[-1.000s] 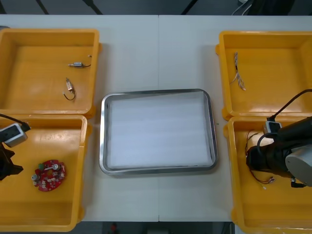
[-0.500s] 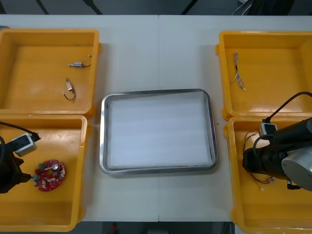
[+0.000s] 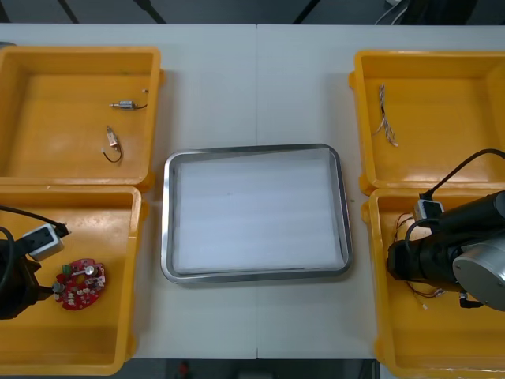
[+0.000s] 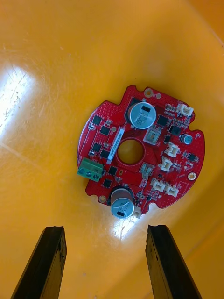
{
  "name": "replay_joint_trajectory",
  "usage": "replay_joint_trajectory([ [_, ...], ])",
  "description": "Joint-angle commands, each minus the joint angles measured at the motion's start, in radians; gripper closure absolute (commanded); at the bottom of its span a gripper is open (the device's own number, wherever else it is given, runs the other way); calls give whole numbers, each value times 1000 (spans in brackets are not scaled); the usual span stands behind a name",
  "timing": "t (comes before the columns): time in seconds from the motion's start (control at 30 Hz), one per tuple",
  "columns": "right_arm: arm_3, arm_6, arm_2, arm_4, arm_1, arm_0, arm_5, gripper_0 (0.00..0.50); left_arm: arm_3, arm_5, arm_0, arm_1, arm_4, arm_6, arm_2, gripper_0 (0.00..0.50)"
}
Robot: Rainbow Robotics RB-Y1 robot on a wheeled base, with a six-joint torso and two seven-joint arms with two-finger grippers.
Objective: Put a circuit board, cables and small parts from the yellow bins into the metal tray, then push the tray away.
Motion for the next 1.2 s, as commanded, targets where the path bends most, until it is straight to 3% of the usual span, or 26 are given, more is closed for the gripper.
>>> replay_joint_trajectory([
  [0.03, -2, 41, 22, 3, 11, 17, -17, 0, -1, -23, 30, 9, -20, -158, -7, 0],
  [0.53, 31, 43, 34, 1, 11, 17, -40, 0, -1, -34, 39, 7, -46, -162, -7, 0],
  [0.57, 31, 43, 34, 3, 11, 17, -40, 21, -1, -34, 39, 7, -47, -160, -7, 0],
  [0.63, 31, 41, 33, 4, 11, 17, -40, 142, -1, -35, 39, 7, -49, -160, -7, 0],
  [0.67, 31, 41, 34, 4, 11, 17, -40, 142, -1, -37, 39, 9, -50, -160, -7, 0],
  [0.7, 31, 38, 33, 3, 11, 17, -40, 438, 0, -39, 39, 9, -50, -160, -7, 0],
  [0.73, 31, 37, 34, 3, 11, 17, -38, 493, -1, -39, 39, 7, -50, -158, -7, 0],
  [1.2, 24, 64, -33, -31, -2, 17, -12, 500, -1, -40, 39, 7, -55, -158, -14, 0],
])
